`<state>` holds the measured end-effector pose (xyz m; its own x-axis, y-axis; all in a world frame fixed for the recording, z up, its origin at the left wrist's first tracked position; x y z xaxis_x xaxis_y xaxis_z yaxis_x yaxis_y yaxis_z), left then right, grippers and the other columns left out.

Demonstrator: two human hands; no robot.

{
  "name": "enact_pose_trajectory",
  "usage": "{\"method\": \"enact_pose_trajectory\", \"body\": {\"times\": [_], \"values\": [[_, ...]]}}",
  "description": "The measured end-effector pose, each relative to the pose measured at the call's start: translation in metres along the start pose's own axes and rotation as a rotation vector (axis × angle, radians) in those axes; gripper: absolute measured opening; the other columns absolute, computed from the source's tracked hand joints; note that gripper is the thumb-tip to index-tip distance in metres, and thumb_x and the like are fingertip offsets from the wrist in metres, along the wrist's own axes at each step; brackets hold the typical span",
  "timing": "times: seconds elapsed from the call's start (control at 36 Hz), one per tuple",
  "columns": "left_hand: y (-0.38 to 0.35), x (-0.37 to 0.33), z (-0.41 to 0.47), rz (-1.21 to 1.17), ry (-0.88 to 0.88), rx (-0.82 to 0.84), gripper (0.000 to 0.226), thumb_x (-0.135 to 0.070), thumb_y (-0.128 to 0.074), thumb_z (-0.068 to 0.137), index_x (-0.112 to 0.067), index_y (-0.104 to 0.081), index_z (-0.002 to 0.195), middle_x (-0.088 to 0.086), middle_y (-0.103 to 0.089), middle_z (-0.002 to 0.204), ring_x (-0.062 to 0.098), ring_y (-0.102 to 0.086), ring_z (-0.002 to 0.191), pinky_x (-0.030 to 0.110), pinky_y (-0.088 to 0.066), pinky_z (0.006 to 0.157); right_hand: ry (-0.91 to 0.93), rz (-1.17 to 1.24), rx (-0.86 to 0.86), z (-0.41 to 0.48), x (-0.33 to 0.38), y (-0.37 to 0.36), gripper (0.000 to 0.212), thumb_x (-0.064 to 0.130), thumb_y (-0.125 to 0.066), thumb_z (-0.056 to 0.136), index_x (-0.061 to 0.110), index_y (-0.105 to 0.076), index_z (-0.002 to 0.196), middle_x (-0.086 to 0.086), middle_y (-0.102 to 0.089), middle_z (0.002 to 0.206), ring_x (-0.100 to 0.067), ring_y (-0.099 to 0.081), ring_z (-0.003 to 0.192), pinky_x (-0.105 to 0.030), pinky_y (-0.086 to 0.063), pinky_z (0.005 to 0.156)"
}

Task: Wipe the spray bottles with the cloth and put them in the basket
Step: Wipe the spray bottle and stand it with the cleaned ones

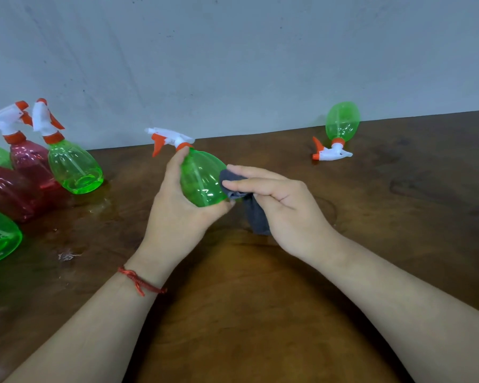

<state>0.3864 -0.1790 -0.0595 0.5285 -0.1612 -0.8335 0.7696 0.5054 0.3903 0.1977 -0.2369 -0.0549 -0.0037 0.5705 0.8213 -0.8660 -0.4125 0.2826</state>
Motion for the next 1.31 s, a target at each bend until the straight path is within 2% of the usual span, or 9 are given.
{"method": "enact_pose_trajectory", "body": {"times": [0.19, 0.31, 0.39, 0.5, 0.58, 0.67, 0.81, 1.03, 1.31], "values": [[-0.002, -0.001, -0.002, 0.037, -0.003, -0.015, 0.11, -0.037, -0.098, 0.073, -0.037, -0.034, 0.162, -0.02, -0.058, 0.144, -0.005, -0.058, 0.129, -0.002, -0.041, 0.095, 0.055, -0.102, 0.021, -0.001, -0.001, 0.0, 0.046, -0.003, -0.041, 0.107, 0.016, -0.073, 0.134, 0.006, -0.059, 0.152, -0.002, -0.05, 0.142, -0.029, -0.039, 0.122], [-0.005, -0.003, -0.006, 0.028, -0.063, 0.099, 0.112, -0.033, -0.099, 0.072, -0.039, -0.033, 0.163, -0.015, -0.056, 0.151, 0.004, -0.057, 0.137, 0.025, -0.048, 0.114, 0.002, -0.029, -0.006, 0.003, -0.003, 0.004, 0.047, -0.006, -0.041, 0.107, 0.015, -0.072, 0.136, 0.004, -0.06, 0.151, -0.002, -0.049, 0.143, -0.026, -0.036, 0.123], [-0.008, -0.008, -0.012, 0.003, -0.125, 0.211, 0.114, -0.032, -0.102, 0.07, -0.039, -0.036, 0.162, -0.016, -0.054, 0.155, 0.01, -0.055, 0.143, 0.043, -0.048, 0.119, -0.135, 0.217, -0.052, 0.01, -0.002, 0.009, 0.05, -0.014, -0.039, 0.103, 0.01, -0.073, 0.131, 0.002, -0.068, 0.141, -0.004, -0.057, 0.137, -0.023, -0.039, 0.119], [-0.009, -0.021, -0.019, -0.134, -0.222, 0.287, 0.11, -0.021, -0.1, 0.073, -0.026, -0.036, 0.163, -0.009, -0.05, 0.159, 0.02, -0.051, 0.147, 0.045, -0.046, 0.12, -0.291, 0.632, -0.098, 0.013, 0.003, 0.019, 0.048, -0.009, -0.036, 0.104, 0.008, -0.069, 0.134, -0.005, -0.073, 0.134, -0.019, -0.065, 0.131, -0.042, -0.046, 0.117], [-0.01, -0.024, -0.021, -0.175, -0.246, 0.304, 0.111, -0.025, -0.098, 0.074, -0.027, -0.033, 0.164, -0.012, -0.046, 0.161, 0.019, -0.049, 0.149, 0.039, -0.046, 0.12, -0.316, 0.724, -0.105, 0.013, 0.008, 0.024, 0.047, -0.008, -0.035, 0.104, 0.005, -0.067, 0.136, -0.008, -0.072, 0.135, -0.023, -0.066, 0.129, -0.042, -0.05, 0.114], [-0.01, -0.024, -0.019, -0.095, -0.256, 0.299, 0.112, -0.031, -0.097, 0.072, -0.031, -0.032, 0.164, -0.018, -0.045, 0.16, 0.012, -0.05, 0.148, 0.028, -0.046, 0.118, -0.287, 0.675, -0.158, 0.014, 0.008, 0.023, 0.046, -0.01, -0.036, 0.103, 0.006, -0.07, 0.13, -0.008, -0.074, 0.131, -0.022, -0.066, 0.129, -0.044, -0.047, 0.117], [-0.01, -0.015, -0.016, -0.04, -0.262, 0.314, 0.112, -0.021, -0.098, 0.074, -0.024, -0.03, 0.162, -0.013, -0.052, 0.152, 0.014, -0.056, 0.142, 0.038, -0.051, 0.115, -0.241, 0.552, -0.189, 0.014, 0.007, 0.021, 0.047, -0.015, -0.038, 0.101, 0.007, -0.075, 0.12, -0.006, -0.077, 0.125, -0.02, -0.068, 0.125, -0.042, -0.048, 0.116], [-0.014, -0.006, -0.013, -0.019, -0.285, 0.29, 0.112, -0.022, -0.099, 0.075, -0.027, -0.034, 0.166, -0.007, -0.044, 0.164, 0.024, -0.047, 0.151, 0.052, -0.043, 0.122, -0.205, 0.465, -0.134, 0.011, 0.004, 0.014, 0.052, -0.015, -0.037, 0.103, 0.015, -0.077, 0.117, 0.002, -0.073, 0.134, -0.007, -0.061, 0.133, -0.027, -0.044, 0.118], [-0.007, 0.005, -0.004, 0.027, -0.132, 0.035, 0.11, -0.029, -0.097, 0.074, -0.035, -0.034, 0.164, -0.009, -0.053, 0.156, 0.013, -0.055, 0.143, 0.044, -0.049, 0.118, 0.083, -0.102, 0.01, 0.0, 0.002, 0.008, 0.045, -0.007, -0.045, 0.104, 0.014, -0.076, 0.128, 0.002, -0.061, 0.151, -0.007, -0.053, 0.142, -0.036, -0.042, 0.122]]}}
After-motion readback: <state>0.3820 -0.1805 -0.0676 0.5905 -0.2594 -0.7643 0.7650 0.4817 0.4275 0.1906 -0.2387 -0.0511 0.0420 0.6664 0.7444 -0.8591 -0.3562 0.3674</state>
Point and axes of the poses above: each hand's wrist, its own z-axis towards the middle knuckle, its own y-axis out of the back of the hand, x = y × z, the point moved 1 cm from there along z, towards the middle knuckle
